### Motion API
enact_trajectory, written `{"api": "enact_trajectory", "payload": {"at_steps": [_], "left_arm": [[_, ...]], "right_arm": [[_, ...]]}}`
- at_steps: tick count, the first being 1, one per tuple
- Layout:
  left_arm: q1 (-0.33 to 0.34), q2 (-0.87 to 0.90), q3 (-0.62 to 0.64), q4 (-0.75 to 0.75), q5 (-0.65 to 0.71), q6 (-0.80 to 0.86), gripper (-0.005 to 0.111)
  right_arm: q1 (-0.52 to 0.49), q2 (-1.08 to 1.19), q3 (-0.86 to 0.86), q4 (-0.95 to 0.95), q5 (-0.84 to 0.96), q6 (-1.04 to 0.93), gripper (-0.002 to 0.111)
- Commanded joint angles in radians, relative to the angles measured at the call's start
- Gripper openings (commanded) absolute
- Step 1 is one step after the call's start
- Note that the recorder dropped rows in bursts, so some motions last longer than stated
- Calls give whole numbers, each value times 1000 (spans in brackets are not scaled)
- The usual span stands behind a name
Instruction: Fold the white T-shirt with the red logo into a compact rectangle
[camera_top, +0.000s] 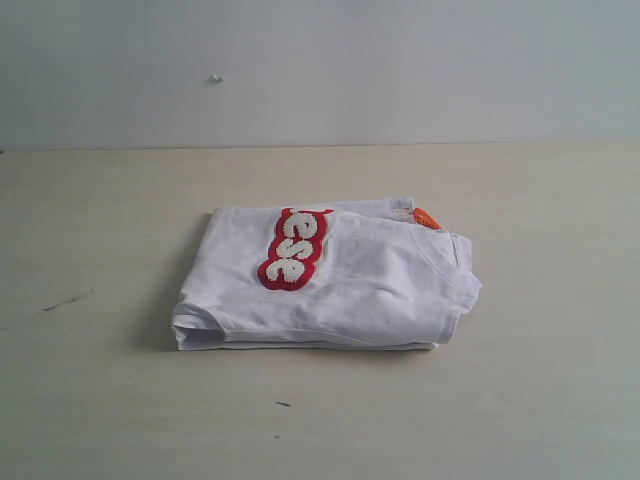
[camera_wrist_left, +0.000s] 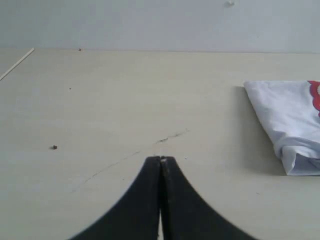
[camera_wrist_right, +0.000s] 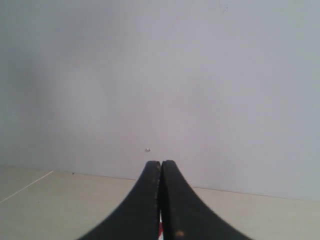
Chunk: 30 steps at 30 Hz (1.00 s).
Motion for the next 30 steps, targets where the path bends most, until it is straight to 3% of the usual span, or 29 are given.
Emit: {"api": "enact_trajectory", "payload": {"at_steps": [1, 6, 12, 19, 30], "left_arm": [[3, -5, 3, -3, -12, 5, 0], [3, -5, 3, -3, -12, 5, 0], [3, -5, 3, -3, -12, 5, 0], [3, -5, 3, -3, -12, 5, 0], [3, -5, 3, -3, -12, 5, 0]], "right_arm": [[3, -3, 16, -40, -38, 2, 0], [1, -39, 80, -116, -175, 2, 0], [1, -105, 218, -406, -389, 84, 0], [-74, -109, 309, -411, -417, -58, 0], [-239, -109, 502, -277, -443, -15, 0]]}}
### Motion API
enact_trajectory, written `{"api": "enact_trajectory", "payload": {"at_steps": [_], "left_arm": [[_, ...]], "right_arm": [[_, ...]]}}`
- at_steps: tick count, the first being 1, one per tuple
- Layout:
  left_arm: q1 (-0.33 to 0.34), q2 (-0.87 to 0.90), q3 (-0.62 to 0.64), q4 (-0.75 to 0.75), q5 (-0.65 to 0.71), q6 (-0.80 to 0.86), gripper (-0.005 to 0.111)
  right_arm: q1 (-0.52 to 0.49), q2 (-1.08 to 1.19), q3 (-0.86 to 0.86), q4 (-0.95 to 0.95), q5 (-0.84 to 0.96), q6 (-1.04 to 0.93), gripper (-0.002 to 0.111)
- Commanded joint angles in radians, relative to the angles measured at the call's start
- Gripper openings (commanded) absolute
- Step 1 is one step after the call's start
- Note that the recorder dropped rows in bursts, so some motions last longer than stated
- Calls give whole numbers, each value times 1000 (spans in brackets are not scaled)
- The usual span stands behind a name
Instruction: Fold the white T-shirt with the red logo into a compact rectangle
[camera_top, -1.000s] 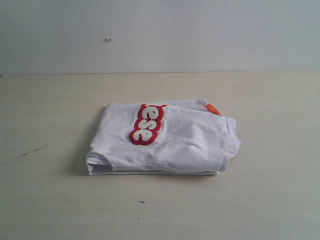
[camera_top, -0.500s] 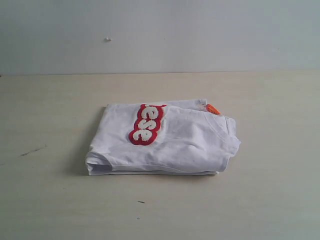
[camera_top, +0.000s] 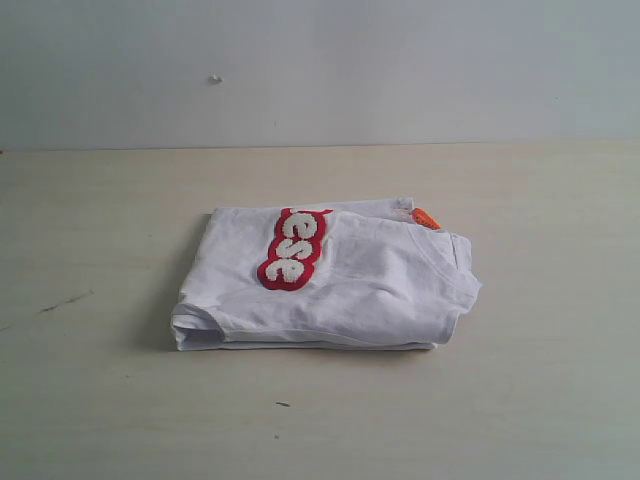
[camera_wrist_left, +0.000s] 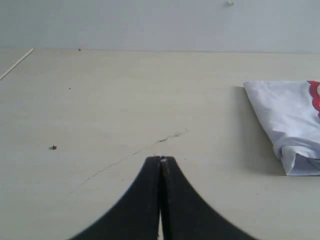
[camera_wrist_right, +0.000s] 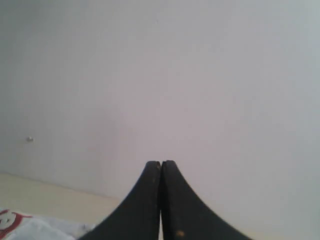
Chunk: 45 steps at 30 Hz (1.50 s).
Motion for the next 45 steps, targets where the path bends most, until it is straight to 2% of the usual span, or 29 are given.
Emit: {"api": "enact_trajectory", "payload": {"at_steps": [1, 2, 6, 9, 13, 16, 20, 24, 45], "left_arm": [[3, -5, 3, -3, -12, 5, 0], [3, -5, 3, -3, -12, 5, 0], [3, -5, 3, -3, -12, 5, 0], [3, -5, 3, -3, -12, 5, 0], [3, -5, 3, -3, -12, 5, 0], [3, -5, 3, -3, -12, 5, 0], [3, -5, 3, -3, -12, 5, 0], [3, -5, 3, -3, -12, 5, 0], [3, -5, 3, -3, -12, 5, 0]], "right_arm": [[-44, -4, 88, 42, -8, 45, 0], [-53, -4, 88, 42, 57, 47, 0], [-55, -4, 88, 51, 86, 52, 0], [-55, -4, 88, 53, 285, 56, 0], [-59, -4, 88, 45, 272, 87, 0], [-119, -4, 88, 39, 272, 85, 0], [-120, -4, 88, 39, 281, 76, 0], [-120, -4, 88, 48, 302, 160, 0], [-120, -4, 88, 58, 302, 160, 0]]}}
